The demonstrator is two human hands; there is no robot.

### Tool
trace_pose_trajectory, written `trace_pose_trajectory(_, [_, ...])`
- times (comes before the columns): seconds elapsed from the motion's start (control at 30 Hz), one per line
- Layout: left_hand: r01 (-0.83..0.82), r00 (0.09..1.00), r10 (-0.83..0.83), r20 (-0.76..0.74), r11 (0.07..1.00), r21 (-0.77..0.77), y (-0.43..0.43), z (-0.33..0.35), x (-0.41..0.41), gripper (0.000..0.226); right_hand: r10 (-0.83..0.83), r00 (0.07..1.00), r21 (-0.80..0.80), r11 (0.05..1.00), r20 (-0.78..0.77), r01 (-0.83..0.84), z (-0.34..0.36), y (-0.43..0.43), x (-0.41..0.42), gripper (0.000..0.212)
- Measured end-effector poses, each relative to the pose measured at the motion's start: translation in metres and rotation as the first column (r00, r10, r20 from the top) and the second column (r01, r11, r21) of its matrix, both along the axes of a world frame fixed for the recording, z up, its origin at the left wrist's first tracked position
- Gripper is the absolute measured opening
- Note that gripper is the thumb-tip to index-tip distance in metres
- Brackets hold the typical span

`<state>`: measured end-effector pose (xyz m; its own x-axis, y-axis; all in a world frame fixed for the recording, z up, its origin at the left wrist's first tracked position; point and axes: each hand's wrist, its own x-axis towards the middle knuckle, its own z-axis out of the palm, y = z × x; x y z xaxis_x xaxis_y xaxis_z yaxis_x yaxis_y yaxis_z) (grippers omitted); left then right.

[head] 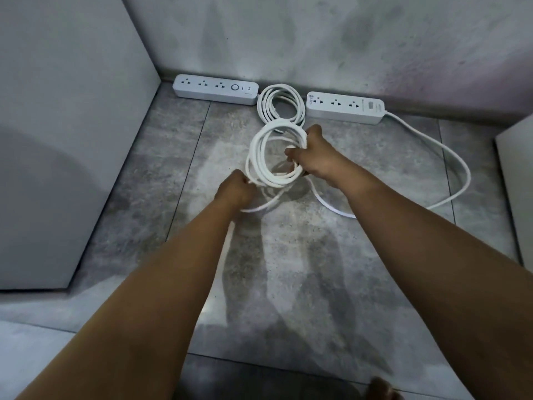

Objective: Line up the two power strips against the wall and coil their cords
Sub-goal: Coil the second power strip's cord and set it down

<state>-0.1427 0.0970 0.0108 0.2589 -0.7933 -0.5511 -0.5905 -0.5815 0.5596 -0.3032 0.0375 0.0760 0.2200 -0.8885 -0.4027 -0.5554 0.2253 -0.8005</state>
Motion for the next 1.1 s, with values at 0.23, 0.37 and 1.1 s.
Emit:
trace_pose_trajectory(0.23, [-0.376, 0.489, 0.388, -0.781, 0.902, 0.213, -0.010, 0.031, 0.009, 0.031, 0.277, 0.906, -0.041, 0.951, -0.320, -0.305, -0.001, -0.004, -0.003, 0.051])
trace_pose_trajectory(0.37, [-0.271, 0.493, 0.299, -0.817, 0.945, 0.182, -0.012, 0.047, 0.009, 0.051, 0.268, 0.783, -0.032, 0.938, -0.561, -0.344, -0.008, -0.001, -0.003, 0.044])
trace_pose_trajectory(1.1, [-0.246, 0.587, 0.138, -0.798, 0.969, -0.014, -0.020, 0.062, -0.017, 0.033, 0.066, 0.960, -0.305, 0.940, -0.271, -0.151, -0.005, 0.008, -0.008, 0.039])
